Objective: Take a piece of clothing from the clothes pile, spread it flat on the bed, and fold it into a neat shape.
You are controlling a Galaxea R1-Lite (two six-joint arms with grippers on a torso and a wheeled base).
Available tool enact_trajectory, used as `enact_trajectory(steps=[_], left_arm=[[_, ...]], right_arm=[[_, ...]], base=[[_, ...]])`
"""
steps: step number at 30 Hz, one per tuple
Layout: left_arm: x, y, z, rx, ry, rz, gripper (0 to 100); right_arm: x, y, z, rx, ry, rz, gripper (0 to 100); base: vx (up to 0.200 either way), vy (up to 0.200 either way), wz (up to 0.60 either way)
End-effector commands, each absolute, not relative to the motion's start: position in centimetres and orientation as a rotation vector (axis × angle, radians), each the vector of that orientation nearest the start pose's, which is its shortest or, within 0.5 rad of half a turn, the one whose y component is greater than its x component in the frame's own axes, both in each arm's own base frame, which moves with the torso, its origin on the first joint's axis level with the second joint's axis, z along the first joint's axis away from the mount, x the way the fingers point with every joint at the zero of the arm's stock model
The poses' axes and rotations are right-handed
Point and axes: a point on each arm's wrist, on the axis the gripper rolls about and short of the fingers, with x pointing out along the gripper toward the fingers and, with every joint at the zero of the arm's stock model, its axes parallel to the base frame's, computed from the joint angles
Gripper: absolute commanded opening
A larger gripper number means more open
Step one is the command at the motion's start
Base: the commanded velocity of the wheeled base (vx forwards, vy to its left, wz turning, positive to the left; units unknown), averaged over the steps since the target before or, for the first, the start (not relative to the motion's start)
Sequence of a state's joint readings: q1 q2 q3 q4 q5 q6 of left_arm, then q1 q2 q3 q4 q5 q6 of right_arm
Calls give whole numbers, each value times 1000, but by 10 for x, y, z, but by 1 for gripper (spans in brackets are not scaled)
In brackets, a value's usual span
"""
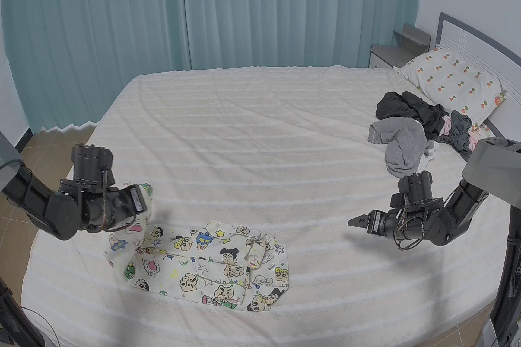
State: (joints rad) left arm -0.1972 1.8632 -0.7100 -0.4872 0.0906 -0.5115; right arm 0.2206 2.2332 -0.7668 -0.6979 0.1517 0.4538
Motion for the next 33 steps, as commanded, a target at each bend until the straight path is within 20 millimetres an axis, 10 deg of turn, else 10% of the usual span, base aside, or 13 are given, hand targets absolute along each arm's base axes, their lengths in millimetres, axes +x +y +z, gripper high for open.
enact_trajectory(steps=[1, 12, 24, 25, 33], left_arm=[[305, -133, 88, -423, 633, 4, 0], [311, -188, 51, -442, 672, -51, 0], [300, -219, 52, -501, 688, -118, 0], [300, -220, 52, -502, 688, -121, 100], [298, -231, 49, -535, 697, -132, 100]], right_arm=[[342, 81, -2, 397, 843, 173, 100], [342, 81, -2, 395, 844, 173, 100], [342, 81, -3, 394, 844, 173, 100], [342, 81, -3, 394, 844, 173, 100], [341, 81, -4, 390, 848, 174, 100]], base=[[0, 0, 0], [0, 0, 0], [0, 0, 0], [0, 0, 0], [0, 0, 0]])
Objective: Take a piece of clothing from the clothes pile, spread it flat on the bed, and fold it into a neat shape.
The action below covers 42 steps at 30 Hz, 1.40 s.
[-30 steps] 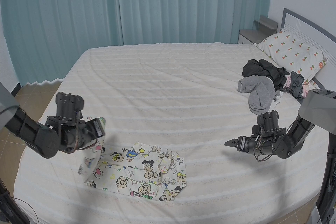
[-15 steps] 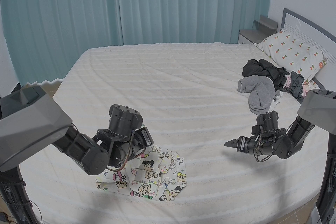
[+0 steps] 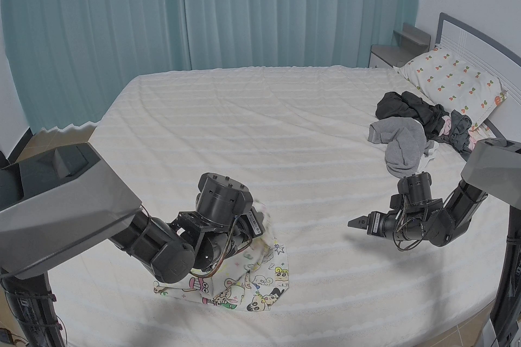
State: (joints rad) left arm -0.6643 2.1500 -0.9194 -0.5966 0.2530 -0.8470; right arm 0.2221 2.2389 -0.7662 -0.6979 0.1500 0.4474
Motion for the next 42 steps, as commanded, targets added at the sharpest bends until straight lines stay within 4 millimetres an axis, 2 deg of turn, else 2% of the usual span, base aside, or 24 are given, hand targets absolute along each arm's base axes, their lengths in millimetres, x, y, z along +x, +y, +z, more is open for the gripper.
enact_trajectory(steps=[1, 5, 9, 12, 18, 23, 28, 32, 37, 42], left_arm=[[298, -231, 49, -535, 697, -132, 100], [294, -218, 65, -556, 670, -121, 100], [288, -184, 80, -589, 648, -74, 100], [275, -158, 83, -617, 662, -61, 100], [257, -131, 71, -771, 659, -94, 100], [253, -124, 66, -805, 625, -132, 100], [257, -114, 59, -818, 637, -98, 100], [266, -94, 52, -848, 661, -66, 100], [274, -69, 50, -895, 662, -38, 100], [274, -65, 46, -900, 675, -24, 100]], right_arm=[[341, 81, -4, 390, 848, 174, 100], [341, 83, -5, 391, 853, 178, 100], [341, 83, -8, 391, 862, 176, 100], [341, 84, -8, 390, 861, 178, 100], [341, 84, -8, 391, 863, 178, 100], [342, 85, -8, 392, 861, 181, 100], [340, 91, -8, 386, 863, 195, 100], [342, 95, -5, 384, 847, 209, 100], [338, 115, 2, 397, 792, 266, 100], [335, 127, 4, 402, 776, 291, 100]], base=[[0, 0, 0], [0, 0, 0], [0, 0, 0], [0, 0, 0], [-200, 0, 0], [0, 0, 0], [0, 0, 0], [0, 0, 0], [0, 160, 0], [0, 200, 0]])
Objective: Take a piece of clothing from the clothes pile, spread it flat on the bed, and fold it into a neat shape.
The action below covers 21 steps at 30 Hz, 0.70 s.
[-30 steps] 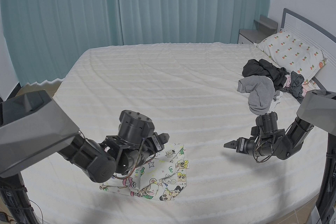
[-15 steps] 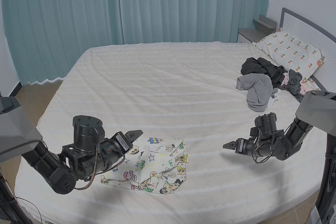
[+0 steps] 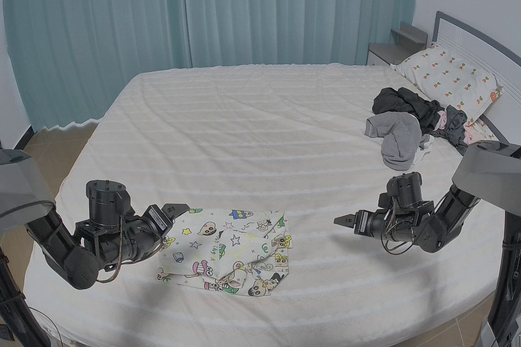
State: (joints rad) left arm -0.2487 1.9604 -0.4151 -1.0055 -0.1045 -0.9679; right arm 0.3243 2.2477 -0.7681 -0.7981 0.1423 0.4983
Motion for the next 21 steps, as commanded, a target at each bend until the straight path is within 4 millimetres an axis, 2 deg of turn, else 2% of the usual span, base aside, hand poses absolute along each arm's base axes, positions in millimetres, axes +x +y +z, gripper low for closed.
enact_trajectory(steps=[1, 7, 9, 10, 12, 16, 21], left_arm=[[274, -65, 45, -899, 678, -23, 100], [275, -65, 41, -903, 668, -36, 100], [275, -65, 37, -906, 655, -45, 100], [275, -65, 37, -906, 653, -42, 100], [275, -64, 33, -909, 635, -49, 100], [274, -62, 33, -917, 610, -63, 100], [275, -54, 32, -940, 625, -89, 100]], right_arm=[[335, 127, 4, 401, 777, 293, 100], [336, 132, 18, 396, 729, 276, 100], [334, 150, 32, 380, 690, 306, 100], [334, 151, 32, 378, 691, 307, 100], [332, 178, 45, 345, 711, 344, 100], [342, 216, 60, 299, 747, 366, 100], [354, 256, 49, 247, 759, 385, 100]], base=[[0, 200, 0], [0, 200, 0], [0, 200, 0], [0, 200, 0], [0, 200, 0], [0, 0, 0], [0, 0, 0]])
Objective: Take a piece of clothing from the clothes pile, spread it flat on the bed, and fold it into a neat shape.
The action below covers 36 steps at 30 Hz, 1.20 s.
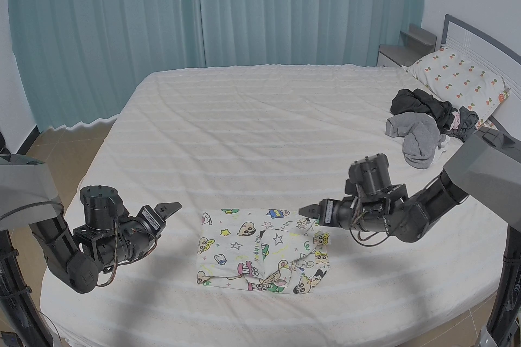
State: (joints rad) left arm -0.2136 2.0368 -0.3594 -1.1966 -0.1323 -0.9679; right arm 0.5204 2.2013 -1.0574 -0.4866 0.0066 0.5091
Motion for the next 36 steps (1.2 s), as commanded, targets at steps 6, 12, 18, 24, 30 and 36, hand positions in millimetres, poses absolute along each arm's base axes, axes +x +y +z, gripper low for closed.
enact_trajectory(steps=[6, 12, 18, 24, 30, 36], left_arm=[[276, -50, 30, -946, 635, -91, 100], [277, -51, 26, -944, 645, -86, 100], [277, -51, 25, -944, 648, -86, 100], [278, -51, 24, -944, 654, -83, 100], [278, -51, 23, -944, 655, -82, 100], [277, -51, 22, -942, 660, -82, 100]], right_arm=[[350, 277, 16, 122, 852, 418, 100], [351, 278, -11, 47, 885, 427, 100], [352, 279, -21, 3, 892, 440, 100], [354, 282, -23, -2, 885, 446, 0], [350, 279, -20, -14, 877, 401, 0], [346, 271, -10, -13, 865, 368, 0]], base=[[0, 0, 0], [0, 0, 0], [0, 0, 0], [0, 0, 0], [0, 0, 0], [0, 0, 0]])
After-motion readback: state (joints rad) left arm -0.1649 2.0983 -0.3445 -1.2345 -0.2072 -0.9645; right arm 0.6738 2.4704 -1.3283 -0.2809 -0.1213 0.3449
